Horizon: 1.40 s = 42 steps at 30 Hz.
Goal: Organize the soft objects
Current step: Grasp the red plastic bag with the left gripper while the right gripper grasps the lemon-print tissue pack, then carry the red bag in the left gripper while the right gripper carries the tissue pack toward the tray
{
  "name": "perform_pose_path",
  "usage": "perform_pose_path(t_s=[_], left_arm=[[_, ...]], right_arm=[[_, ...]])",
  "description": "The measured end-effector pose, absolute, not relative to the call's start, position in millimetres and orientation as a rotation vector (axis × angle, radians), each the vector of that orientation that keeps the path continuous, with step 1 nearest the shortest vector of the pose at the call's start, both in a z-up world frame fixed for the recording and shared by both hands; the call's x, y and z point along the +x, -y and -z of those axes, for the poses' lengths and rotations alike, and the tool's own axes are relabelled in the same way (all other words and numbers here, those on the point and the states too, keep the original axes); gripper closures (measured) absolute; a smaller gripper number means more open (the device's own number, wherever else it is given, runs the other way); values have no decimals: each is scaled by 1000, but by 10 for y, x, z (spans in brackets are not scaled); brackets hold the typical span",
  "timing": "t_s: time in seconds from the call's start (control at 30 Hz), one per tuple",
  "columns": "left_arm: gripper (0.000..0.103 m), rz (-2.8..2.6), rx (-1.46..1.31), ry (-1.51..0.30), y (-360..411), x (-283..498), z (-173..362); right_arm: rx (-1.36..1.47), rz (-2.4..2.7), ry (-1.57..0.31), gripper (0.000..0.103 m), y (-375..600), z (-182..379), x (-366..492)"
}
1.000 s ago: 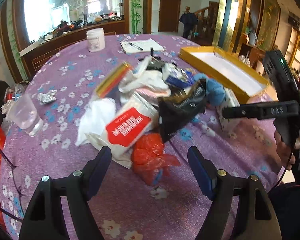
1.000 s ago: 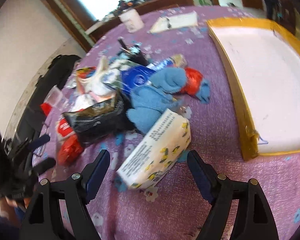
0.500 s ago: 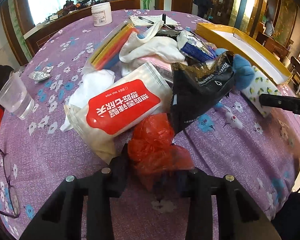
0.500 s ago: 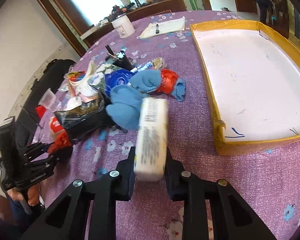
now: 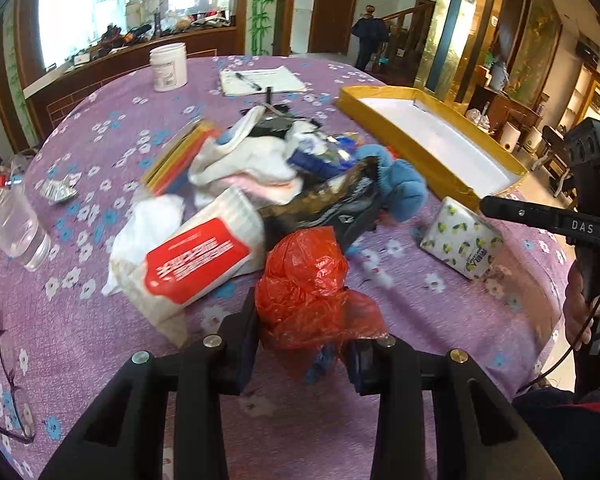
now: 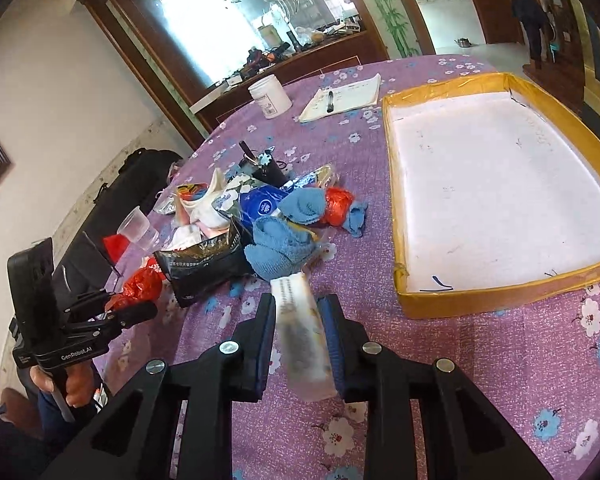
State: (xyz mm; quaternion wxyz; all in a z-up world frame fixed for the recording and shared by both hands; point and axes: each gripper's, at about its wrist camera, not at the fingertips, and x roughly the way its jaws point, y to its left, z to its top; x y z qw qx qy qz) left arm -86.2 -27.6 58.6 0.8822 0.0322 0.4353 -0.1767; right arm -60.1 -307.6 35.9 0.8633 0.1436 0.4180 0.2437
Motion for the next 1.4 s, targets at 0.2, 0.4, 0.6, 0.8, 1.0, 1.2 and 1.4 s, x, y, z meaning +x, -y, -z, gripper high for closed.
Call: perform_pose_path(t_s=[0.2,0.4,0.6,0.8,1.0,1.2,1.4], left_arm=[[68,382,72,-918,364,-870,-569],[68,376,66,-933,349,-871,-512],[68,375,56,-934,307,-870,-475],[68,369,38,-939,243,-843,-451],[68,367,30,-937,196,-852,-446],[68,368,20,-935,202,-830,-448],[68,374,32,-929,254,-848,-462]], right_arm=[[222,-522,-933,45,2934,-259,-625],[157,-562,-919,42,2824,-290,-648],[336,-554,-905,42,3057,-202,-544],[141,-738,-927,42,2491,-231,-794],[126,-640,-917,39,2556,-352,-724],[141,-624,-1015,28,2445,-194,-643],[0,-578,-1026,22,2031,-168,-677]])
